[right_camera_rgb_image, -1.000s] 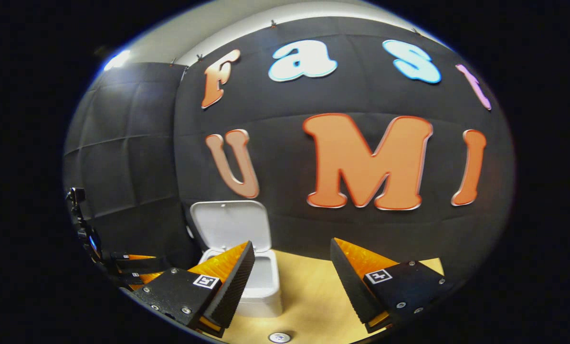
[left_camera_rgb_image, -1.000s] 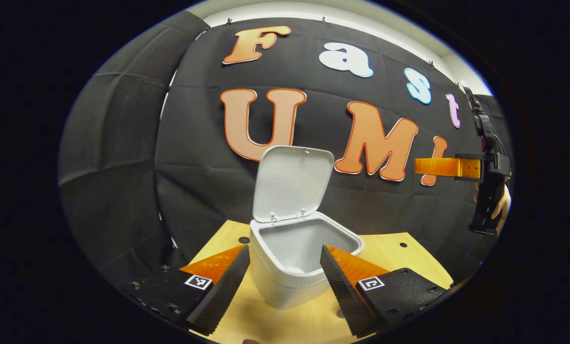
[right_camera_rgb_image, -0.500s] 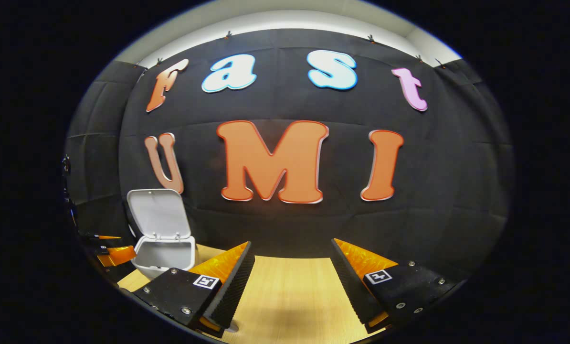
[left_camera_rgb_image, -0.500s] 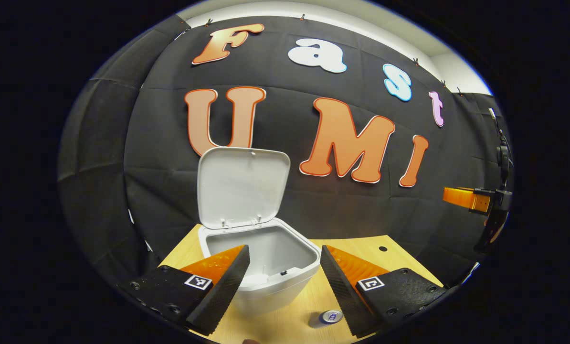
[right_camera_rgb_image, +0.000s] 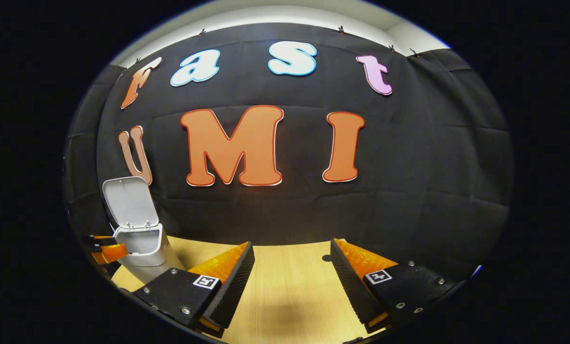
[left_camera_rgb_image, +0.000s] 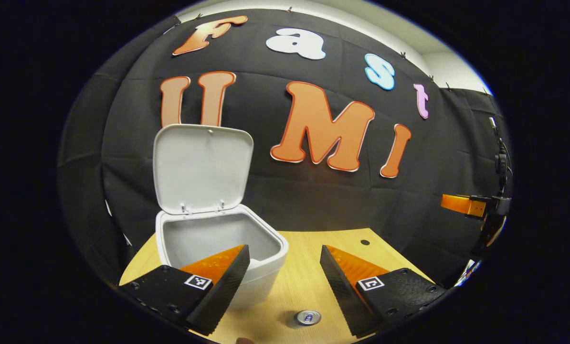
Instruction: Press the lid of the desktop garbage bin to open it, pick up the crumpled paper on the desktop and throw it into the bin, then pick up the pop can on the desktop and drop it into the bin, and finally close the garbage bin lid.
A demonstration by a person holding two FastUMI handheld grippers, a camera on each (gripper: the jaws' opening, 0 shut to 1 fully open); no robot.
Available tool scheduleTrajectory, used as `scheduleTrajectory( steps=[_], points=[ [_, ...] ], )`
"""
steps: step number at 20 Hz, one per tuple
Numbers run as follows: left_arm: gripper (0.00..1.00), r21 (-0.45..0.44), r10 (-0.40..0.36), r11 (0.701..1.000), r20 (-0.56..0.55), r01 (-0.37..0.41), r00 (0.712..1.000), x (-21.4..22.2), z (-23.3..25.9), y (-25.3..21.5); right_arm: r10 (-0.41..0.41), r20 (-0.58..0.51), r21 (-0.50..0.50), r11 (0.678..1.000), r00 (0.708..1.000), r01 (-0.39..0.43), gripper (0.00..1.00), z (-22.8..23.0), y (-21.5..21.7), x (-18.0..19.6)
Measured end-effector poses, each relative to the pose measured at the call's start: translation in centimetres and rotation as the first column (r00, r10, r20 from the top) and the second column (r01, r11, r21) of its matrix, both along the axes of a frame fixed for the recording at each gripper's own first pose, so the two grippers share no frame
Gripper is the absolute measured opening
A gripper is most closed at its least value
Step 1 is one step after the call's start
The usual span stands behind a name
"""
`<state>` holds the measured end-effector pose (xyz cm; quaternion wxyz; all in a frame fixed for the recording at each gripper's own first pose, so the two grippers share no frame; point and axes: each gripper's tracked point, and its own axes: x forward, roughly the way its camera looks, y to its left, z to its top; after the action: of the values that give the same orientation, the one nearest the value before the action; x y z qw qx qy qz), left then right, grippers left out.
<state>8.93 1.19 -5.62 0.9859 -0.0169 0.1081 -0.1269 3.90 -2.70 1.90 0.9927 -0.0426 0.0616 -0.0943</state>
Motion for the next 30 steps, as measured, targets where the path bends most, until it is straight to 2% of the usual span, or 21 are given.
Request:
scheduleTrajectory(
  steps=[4,5,6,8,11,17,20,30],
  points=[
    [0.95,0.002,-0.059,0.998,-0.029,0.059,0.998,-0.2,-3.5,-3.4,-0.011,-0.032,0.013,1.0,0.999,0.012,0.95,-1.7,-1.9,0.5],
    [0.95,0.012,-0.068,0.998,-0.045,0.068,0.997,-0.1,-4.9,-3.9,-0.016,-0.04,0.018,1.0,0.999,0.016,1.0,-2.1,-2.3,0.4],
    [0.95,0.036,-0.071,0.997,-0.071,0.074,0.995,0.2,-6.3,-4.7,-0.021,-0.046,0.019,1.0,0.999,0.021,0.95,-2.5,-2.7,0.5],
    [0.95,0.082,-0.08,0.993,-0.124,0.091,0.989,0.1,-9.7,-5.4,-0.032,-0.07,0.021,0.999,0.997,0.034,0.95,-3.4,-3.4,0.3],
    [0.95,0.096,-0.109,0.987,-0.187,0.129,0.976,-0.5,-13.7,-6.9,-0.045,-0.094,0.024,0.999,0.994,0.048,0.95,-4.4,-4.6,0.0],
    [0.95,0.139,-0.109,0.978,-0.3,0.157,0.948,-0.6,-20.0,-7.8,-0.051,-0.146,0.028,0.998,0.988,0.055,0.95,-6.5,-6.3,-0.3],
    [0.96,0.158,-0.084,0.976,-0.373,0.152,0.924,-1.0,-22.5,-7.5,-0.039,-0.178,0.046,0.998,0.983,0.048,0.95,-7.7,-6.6,-0.3],
    [0.97,0.176,-0.046,0.974,-0.462,0.142,0.886,-1.8,-27.5,-6.4,-0.029,-0.225,0.053,0.998,0.974,0.042,0.95,-9.6,-6.9,0.1]
  ],
)
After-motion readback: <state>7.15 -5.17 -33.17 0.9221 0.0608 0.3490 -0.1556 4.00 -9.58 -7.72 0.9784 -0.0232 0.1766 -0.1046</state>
